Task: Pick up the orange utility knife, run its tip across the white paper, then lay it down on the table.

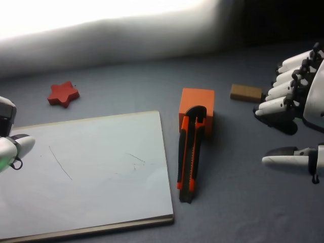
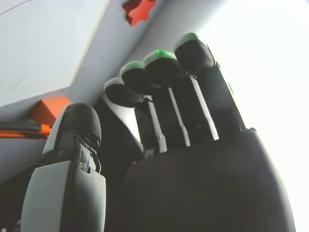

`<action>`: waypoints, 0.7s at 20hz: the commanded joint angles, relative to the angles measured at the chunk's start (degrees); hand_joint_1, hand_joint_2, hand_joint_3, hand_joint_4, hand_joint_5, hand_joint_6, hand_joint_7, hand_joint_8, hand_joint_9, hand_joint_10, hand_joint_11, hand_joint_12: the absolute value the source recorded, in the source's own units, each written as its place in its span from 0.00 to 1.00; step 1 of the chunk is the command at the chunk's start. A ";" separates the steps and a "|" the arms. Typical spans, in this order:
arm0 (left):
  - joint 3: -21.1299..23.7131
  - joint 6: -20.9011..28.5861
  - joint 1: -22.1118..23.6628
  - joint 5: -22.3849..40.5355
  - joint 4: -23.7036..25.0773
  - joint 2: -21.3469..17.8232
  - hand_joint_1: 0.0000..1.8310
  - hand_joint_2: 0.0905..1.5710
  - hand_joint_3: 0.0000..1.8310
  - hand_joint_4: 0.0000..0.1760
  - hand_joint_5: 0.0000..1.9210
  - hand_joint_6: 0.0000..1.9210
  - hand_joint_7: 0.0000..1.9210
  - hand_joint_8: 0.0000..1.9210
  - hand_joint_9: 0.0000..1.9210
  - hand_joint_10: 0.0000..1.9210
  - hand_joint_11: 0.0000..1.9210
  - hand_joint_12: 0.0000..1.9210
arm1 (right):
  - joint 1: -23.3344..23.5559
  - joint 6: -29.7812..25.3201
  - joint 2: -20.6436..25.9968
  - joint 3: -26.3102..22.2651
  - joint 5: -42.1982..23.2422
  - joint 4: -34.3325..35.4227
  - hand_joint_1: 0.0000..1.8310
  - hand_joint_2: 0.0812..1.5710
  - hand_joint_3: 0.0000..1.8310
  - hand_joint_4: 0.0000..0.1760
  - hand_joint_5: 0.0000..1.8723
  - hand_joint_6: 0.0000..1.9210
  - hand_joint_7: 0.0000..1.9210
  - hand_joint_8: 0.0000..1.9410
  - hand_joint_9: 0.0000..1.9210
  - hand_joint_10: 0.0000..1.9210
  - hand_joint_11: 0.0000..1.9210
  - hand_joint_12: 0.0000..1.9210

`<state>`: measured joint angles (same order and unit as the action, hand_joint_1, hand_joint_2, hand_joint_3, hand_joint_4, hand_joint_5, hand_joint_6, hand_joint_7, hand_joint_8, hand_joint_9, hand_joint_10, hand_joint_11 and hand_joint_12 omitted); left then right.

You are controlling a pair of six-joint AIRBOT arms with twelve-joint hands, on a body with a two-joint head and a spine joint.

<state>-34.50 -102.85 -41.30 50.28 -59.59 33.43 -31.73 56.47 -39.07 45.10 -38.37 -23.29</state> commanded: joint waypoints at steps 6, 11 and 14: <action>0.01 -0.54 1.20 5.50 2.44 -0.15 0.19 0.85 0.00 0.36 0.00 0.00 0.05 0.00 0.09 0.01 0.00 0.37 | 0.09 0.47 0.39 -0.06 -6.95 1.47 0.05 0.79 0.03 0.00 0.00 0.00 0.00 0.00 0.00 0.00 0.00 0.00; 0.14 -1.69 2.02 6.19 0.53 -0.16 0.19 0.85 0.00 0.36 0.01 0.00 0.05 0.00 0.09 0.01 0.00 0.39 | 0.99 -0.78 0.44 0.06 -7.01 -0.51 0.07 0.80 0.03 0.00 0.00 0.00 0.00 0.00 0.00 0.00 0.00 0.00; 0.22 -1.67 2.10 6.19 -0.88 -0.36 0.20 0.85 0.00 0.35 0.01 0.00 0.05 0.00 0.09 0.00 0.00 0.38 | 4.34 -8.64 -0.73 0.95 -4.50 -10.24 0.07 0.81 0.02 0.00 0.00 0.00 0.00 0.00 0.00 0.00 0.00 0.00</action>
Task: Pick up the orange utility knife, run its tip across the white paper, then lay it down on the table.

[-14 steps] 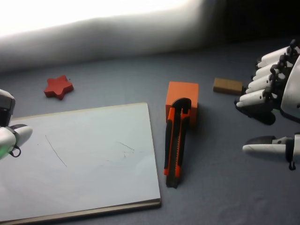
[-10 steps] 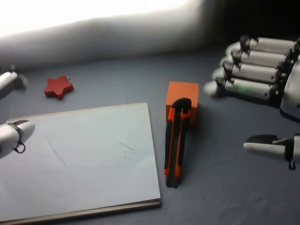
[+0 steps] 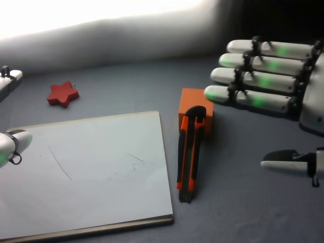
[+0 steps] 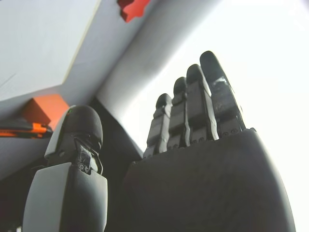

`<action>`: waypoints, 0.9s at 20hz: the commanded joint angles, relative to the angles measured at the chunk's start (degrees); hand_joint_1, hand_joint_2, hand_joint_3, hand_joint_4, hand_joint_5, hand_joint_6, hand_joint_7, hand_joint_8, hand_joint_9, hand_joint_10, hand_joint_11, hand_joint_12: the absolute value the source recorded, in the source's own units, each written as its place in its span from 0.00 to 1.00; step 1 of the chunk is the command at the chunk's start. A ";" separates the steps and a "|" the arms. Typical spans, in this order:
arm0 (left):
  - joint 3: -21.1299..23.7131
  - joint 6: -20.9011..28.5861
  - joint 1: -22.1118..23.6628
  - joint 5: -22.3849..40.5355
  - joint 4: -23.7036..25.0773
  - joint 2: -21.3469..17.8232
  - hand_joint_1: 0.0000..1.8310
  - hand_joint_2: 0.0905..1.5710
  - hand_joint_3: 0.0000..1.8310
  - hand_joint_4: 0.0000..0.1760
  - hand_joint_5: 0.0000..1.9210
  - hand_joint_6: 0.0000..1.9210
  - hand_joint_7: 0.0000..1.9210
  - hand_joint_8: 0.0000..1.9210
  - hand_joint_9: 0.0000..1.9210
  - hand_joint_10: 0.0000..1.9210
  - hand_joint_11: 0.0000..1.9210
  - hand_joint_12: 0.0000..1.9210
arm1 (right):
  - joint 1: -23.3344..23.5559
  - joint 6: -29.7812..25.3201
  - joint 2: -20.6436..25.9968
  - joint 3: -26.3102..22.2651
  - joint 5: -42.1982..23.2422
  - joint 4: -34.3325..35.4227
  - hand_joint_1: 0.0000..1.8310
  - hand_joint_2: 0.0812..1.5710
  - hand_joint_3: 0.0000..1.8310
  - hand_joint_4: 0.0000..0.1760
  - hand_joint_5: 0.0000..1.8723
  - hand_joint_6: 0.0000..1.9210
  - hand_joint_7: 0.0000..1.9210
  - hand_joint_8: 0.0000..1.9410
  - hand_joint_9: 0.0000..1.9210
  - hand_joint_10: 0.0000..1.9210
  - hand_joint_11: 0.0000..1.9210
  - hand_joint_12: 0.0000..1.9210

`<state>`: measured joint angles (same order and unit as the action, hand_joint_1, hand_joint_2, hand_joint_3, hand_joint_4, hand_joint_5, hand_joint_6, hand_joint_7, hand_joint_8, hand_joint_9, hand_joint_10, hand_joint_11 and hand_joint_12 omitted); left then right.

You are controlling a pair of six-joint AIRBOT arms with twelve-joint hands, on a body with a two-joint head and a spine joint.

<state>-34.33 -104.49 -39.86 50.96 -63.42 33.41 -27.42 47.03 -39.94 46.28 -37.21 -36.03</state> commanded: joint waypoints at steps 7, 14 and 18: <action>1.69 0.02 1.51 5.49 1.96 -0.43 0.20 0.85 0.00 0.34 0.01 0.00 0.04 0.00 0.07 0.00 0.00 0.34 | 13.35 -29.08 -7.21 5.40 6.21 -29.45 0.12 0.80 0.01 0.00 0.00 0.00 0.00 0.00 0.00 0.00 0.00 0.00; 1.85 -1.35 2.04 5.25 -0.64 -0.38 0.19 0.85 0.00 0.34 0.01 0.00 0.03 0.00 0.07 0.00 0.00 0.33 | 16.48 -49.15 -12.98 11.22 6.01 -47.41 0.28 0.74 0.00 0.00 0.00 0.00 0.00 0.00 0.00 0.00 0.00 0.00; 1.83 -1.74 2.02 5.13 -0.66 -0.37 0.19 0.85 0.00 0.34 0.01 0.00 0.05 0.00 0.08 0.00 0.00 0.33 | 16.06 -48.17 -14.35 11.33 7.08 -47.59 0.54 0.71 0.00 0.00 0.00 0.00 0.00 0.00 0.00 0.00 0.00 0.00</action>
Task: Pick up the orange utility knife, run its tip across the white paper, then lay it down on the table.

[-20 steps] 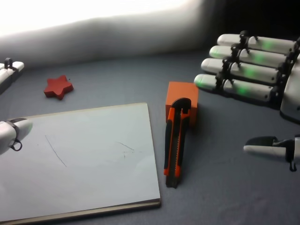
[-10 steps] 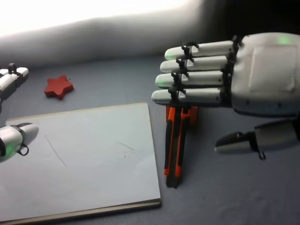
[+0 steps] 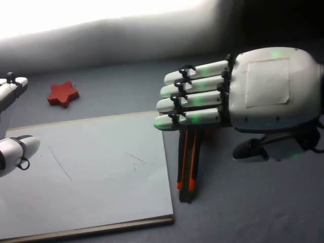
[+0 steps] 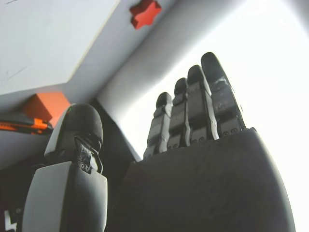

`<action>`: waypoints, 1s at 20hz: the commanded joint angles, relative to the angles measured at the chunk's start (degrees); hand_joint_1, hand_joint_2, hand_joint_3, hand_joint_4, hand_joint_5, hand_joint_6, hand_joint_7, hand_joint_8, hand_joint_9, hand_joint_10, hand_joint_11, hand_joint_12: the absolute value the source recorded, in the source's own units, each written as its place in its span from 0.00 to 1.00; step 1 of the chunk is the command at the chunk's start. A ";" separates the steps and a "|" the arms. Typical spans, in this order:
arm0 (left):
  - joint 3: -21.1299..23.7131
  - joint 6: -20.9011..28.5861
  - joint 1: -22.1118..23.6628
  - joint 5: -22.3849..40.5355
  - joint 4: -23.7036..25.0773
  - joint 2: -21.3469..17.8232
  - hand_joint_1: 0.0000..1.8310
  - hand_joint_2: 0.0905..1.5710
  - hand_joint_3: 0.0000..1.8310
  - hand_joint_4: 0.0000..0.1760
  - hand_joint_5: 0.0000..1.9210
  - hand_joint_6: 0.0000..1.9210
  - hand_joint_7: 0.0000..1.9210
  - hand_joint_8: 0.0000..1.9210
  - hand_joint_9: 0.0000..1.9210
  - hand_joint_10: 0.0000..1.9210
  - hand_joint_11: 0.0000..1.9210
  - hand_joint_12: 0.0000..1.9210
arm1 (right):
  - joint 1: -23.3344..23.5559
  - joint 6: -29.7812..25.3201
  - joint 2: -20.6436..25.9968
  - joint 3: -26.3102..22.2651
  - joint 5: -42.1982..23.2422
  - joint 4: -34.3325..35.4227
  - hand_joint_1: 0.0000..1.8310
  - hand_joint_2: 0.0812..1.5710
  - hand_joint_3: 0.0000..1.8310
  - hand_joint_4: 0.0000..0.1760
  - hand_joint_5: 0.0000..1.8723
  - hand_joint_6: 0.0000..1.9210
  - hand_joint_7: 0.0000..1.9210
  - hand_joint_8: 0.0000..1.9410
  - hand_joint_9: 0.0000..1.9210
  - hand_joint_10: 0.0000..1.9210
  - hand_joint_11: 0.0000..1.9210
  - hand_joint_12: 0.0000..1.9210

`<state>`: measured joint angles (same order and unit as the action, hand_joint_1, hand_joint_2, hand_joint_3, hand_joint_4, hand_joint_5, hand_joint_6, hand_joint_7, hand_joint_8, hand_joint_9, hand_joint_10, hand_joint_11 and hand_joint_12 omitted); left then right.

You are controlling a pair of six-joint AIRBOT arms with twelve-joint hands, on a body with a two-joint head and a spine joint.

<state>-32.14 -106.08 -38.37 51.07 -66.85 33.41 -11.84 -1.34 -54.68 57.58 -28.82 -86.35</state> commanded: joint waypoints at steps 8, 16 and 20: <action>-0.78 -0.22 0.72 5.02 2.77 -0.34 0.20 0.86 0.00 0.33 0.01 0.00 0.05 0.00 0.08 0.00 0.00 0.31 | -0.90 -2.99 -2.63 0.32 6.18 -2.51 0.65 0.75 0.00 0.00 0.00 0.00 0.00 0.00 0.00 0.00 0.00 0.00; -0.36 -1.26 0.72 4.78 2.12 -0.25 0.22 0.84 0.00 0.33 0.02 0.00 0.06 0.00 0.09 0.00 0.00 0.37 | -3.22 -8.45 -7.74 4.07 8.80 -10.59 0.64 0.74 0.00 0.00 0.00 0.00 0.00 0.00 0.00 0.00 0.00 0.00; -0.33 -1.27 0.71 4.75 2.03 -0.25 0.20 0.86 0.00 0.34 0.01 0.00 0.05 0.00 0.09 0.00 0.00 0.36 | -2.14 -19.20 -10.73 7.20 9.16 -20.70 0.63 0.73 0.00 0.00 0.00 0.00 0.00 0.00 0.00 0.00 0.00 0.00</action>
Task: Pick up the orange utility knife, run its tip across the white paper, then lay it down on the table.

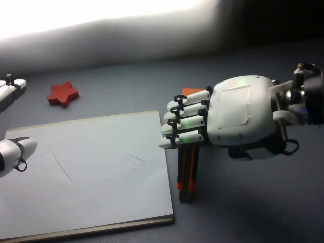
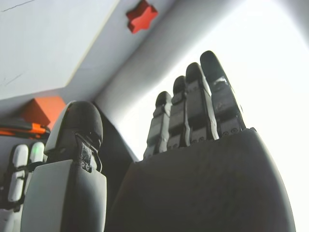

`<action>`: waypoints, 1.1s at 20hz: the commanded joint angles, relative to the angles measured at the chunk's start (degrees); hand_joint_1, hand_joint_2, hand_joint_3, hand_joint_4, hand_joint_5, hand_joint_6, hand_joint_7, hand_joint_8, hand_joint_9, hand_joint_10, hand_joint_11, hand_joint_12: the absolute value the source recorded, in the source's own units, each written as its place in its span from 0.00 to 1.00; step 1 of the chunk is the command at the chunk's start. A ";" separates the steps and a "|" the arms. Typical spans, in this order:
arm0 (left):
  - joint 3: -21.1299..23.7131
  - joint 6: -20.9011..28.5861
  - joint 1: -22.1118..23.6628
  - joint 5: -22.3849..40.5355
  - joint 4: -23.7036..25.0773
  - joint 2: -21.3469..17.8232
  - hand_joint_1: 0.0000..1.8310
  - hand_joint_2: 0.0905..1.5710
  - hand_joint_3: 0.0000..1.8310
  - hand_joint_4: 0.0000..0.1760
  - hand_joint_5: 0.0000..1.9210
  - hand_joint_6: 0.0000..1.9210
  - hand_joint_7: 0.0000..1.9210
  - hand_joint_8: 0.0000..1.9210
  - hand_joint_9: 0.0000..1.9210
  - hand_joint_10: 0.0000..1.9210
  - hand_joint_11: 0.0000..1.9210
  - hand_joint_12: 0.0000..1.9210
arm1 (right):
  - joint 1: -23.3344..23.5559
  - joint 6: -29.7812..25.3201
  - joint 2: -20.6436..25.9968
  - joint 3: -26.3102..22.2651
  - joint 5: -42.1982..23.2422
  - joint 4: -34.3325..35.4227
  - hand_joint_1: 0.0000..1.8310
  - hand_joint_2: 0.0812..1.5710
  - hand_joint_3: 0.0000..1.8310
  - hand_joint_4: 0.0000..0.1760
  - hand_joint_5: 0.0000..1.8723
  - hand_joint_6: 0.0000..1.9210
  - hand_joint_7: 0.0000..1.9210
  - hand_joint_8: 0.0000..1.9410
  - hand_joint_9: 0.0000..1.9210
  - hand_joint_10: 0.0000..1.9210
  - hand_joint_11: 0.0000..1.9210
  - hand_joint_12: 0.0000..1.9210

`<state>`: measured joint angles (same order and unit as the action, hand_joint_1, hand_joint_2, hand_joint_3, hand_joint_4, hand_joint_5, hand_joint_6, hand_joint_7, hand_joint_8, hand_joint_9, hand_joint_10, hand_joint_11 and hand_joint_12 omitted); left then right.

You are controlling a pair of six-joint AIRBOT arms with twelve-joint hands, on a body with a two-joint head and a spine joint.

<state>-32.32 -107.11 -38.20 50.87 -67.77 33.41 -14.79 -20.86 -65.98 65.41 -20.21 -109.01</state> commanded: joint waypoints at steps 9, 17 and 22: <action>-0.17 -0.46 0.62 4.85 2.56 -0.19 0.19 0.86 0.00 0.33 0.02 0.00 0.05 0.00 0.09 0.00 0.00 0.36 | 3.81 -11.57 -5.15 4.32 -3.70 -12.90 0.62 0.71 0.00 0.00 0.00 0.00 0.00 0.00 0.00 0.00 0.00 0.00; -0.18 -0.85 0.61 4.85 2.42 -0.08 0.20 0.85 0.00 0.32 0.02 0.00 0.05 0.00 0.09 0.00 0.00 0.37 | 5.81 -18.08 -9.49 9.28 -6.49 -21.31 0.62 0.71 0.00 0.00 0.00 0.00 0.00 0.00 0.00 0.00 0.00 0.00; -0.29 -0.85 0.68 4.85 2.42 0.02 0.20 0.85 0.00 0.34 0.02 0.00 0.05 0.00 0.09 0.00 0.00 0.38 | 4.90 -18.29 -11.25 10.86 -6.05 -21.67 0.61 0.72 0.00 0.00 0.00 0.00 0.00 0.00 0.00 0.00 0.00 0.00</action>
<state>-32.32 -107.81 -38.02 50.85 -68.18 33.43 -10.04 -39.13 -77.43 76.12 -28.64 -131.85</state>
